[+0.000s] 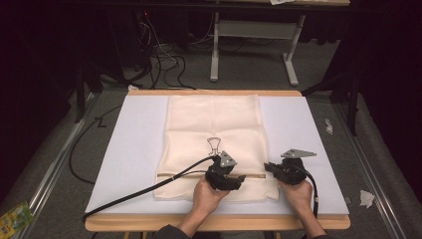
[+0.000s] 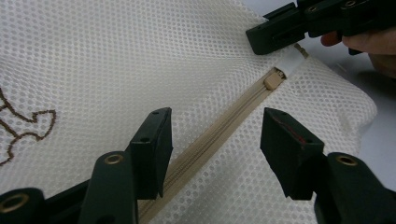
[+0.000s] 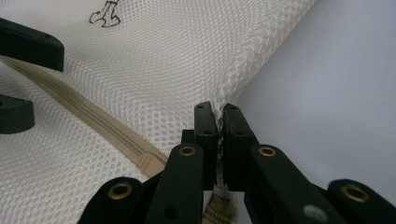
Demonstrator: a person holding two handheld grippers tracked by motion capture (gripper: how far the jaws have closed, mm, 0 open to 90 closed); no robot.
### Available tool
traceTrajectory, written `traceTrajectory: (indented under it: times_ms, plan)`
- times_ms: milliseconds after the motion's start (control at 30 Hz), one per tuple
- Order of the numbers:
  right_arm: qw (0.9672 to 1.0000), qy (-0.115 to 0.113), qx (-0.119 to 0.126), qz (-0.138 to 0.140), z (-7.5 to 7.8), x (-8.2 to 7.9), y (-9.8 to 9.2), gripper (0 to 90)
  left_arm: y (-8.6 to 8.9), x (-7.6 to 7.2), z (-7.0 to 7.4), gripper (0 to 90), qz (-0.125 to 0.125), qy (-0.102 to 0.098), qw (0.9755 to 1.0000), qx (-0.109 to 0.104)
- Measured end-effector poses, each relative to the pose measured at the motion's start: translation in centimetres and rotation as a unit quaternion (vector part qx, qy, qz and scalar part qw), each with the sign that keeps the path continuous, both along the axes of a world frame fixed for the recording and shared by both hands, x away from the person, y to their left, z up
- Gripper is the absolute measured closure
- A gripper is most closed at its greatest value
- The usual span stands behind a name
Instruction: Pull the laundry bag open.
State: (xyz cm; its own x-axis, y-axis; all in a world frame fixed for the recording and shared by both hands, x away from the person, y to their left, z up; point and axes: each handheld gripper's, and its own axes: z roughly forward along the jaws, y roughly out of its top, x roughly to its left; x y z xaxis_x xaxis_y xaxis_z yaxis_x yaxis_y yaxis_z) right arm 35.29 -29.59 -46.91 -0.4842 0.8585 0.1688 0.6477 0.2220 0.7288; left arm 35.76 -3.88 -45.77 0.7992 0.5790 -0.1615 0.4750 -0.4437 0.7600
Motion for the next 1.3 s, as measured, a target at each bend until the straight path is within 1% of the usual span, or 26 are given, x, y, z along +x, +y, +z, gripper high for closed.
traceTrajectory:
  times_ms: [67, 133, 167, 200, 267, 367, 433, 500, 567, 633, 667, 700, 733, 800, 867, 900, 967, 1033, 1100, 1133, 1200, 1300]
  plan:
    - [1.0000, -0.002, -0.001, 0.000, 0.2, 0.0, 0.0, 87.4, 0.0, 0.0, 0.2, 45.1, 0.001, -0.001, 1.0000, -0.010]
    - [1.0000, -0.003, -0.001, 0.002, 0.3, 0.0, 0.0, 87.5, 0.0, 0.0, 0.2, 45.7, 0.000, -0.001, 0.9999, -0.011]
    - [1.0000, -0.006, 0.001, 0.002, 0.5, 0.0, 0.0, 87.5, -0.4, -0.1, 0.4, 45.9, -0.004, -0.004, 1.0000, 0.003]
    - [1.0000, -0.007, 0.000, 0.003, 0.6, 0.0, 0.0, 87.5, -0.8, -0.2, 0.5, 46.2, -0.010, -0.010, 0.9998, 0.011]
    - [0.9999, -0.010, 0.000, 0.005, 0.7, 0.0, 0.0, 87.5, -1.5, -0.6, 0.7, 46.7, -0.022, -0.013, 0.9996, 0.009]
    - [0.9999, -0.010, 0.009, 0.003, 0.9, 0.0, -0.1, 87.5, -2.5, -0.6, 0.7, 48.1, -0.032, -0.003, 0.9995, 0.006]
    - [0.9999, -0.010, 0.012, 0.004, 1.0, -0.1, -0.1, 87.6, -3.2, -0.7, 0.7, 51.3, -0.041, -0.004, 0.9991, 0.011]
    - [0.9998, -0.011, 0.013, 0.004, 1.1, -0.1, -0.1, 87.6, -3.8, -1.0, 0.7, 57.7, -0.050, -0.022, 0.9985, 0.005]
    - [0.9998, -0.014, 0.016, 0.005, 1.1, -0.2, -0.2, 87.6, -4.5, -1.1, 0.6, 62.1, -0.055, -0.027, 0.9981, 0.007]
    - [0.9997, -0.017, 0.017, 0.006, 1.2, -0.2, -0.2, 87.6, -4.8, -1.0, 0.4, 64.6, -0.054, -0.020, 0.9983, -0.007]
    - [0.9997, -0.017, 0.017, 0.006, 1.2, -0.2, -0.2, 87.6, -4.8, -1.0, 0.4, 65.1, -0.054, -0.020, 0.9983, -0.007]
    - [0.9997, -0.018, 0.017, 0.008, 1.3, -0.3, -0.2, 87.6, -4.9, -0.8, 0.2, 65.5, -0.048, -0.017, 0.9987, -0.006]
    - [0.9997, -0.017, 0.016, 0.009, 1.4, -0.3, -0.2, 87.6, -4.9, -0.7, 0.1, 65.6, -0.047, -0.015, 0.9988, -0.002]
    - [0.9995, -0.023, 0.016, 0.011, 1.6, -0.3, -0.2, 87.7, -4.9, -0.6, -0.2, 65.5, -0.046, -0.011, 0.9989, 0.001]
    - [0.9995, -0.023, 0.020, 0.010, 1.8, -0.4, -0.1, 87.7, -5.0, -0.5, -0.3, 64.4, -0.045, -0.007, 0.9990, -0.002]
    - [0.9995, -0.024, 0.019, 0.012, 1.8, -0.4, 0.0, 87.7, -5.0, -0.4, -0.3, 64.3, -0.044, -0.007, 0.9990, -0.004]
    - [0.9994, -0.026, 0.019, 0.014, 2.0, -0.5, 0.0, 87.7, -5.1, -0.3, -0.4, 65.2, -0.043, -0.015, 0.9989, -0.011]
    - [0.9993, -0.026, 0.021, 0.014, 2.0, -0.4, 0.0, 87.7, -5.2, -0.1, -0.6, 66.0, -0.041, -0.008, 0.9990, -0.014]
    - [0.9993, -0.027, 0.021, 0.015, 2.0, -0.4, 0.0, 87.7, -5.3, 0.0, -0.7, 66.0, -0.040, -0.007, 0.9991, -0.010]
    - [0.9993, -0.028, 0.017, 0.018, 2.0, -0.4, 0.1, 87.7, -5.6, -0.1, -0.8, 66.4, -0.043, -0.010, 0.9990, -0.008]
    - [0.9993, -0.027, 0.018, 0.018, 2.0, -0.3, 0.2, 87.8, -5.9, -0.2, -0.9, 66.6, -0.048, -0.010, 0.9988, -0.008]
    - [0.9993, -0.027, 0.022, 0.016, 2.0, -0.4, 0.2, 87.8, -6.3, 0.0, -1.0, 67.7, -0.049, 0.001, 0.9988, -0.010]
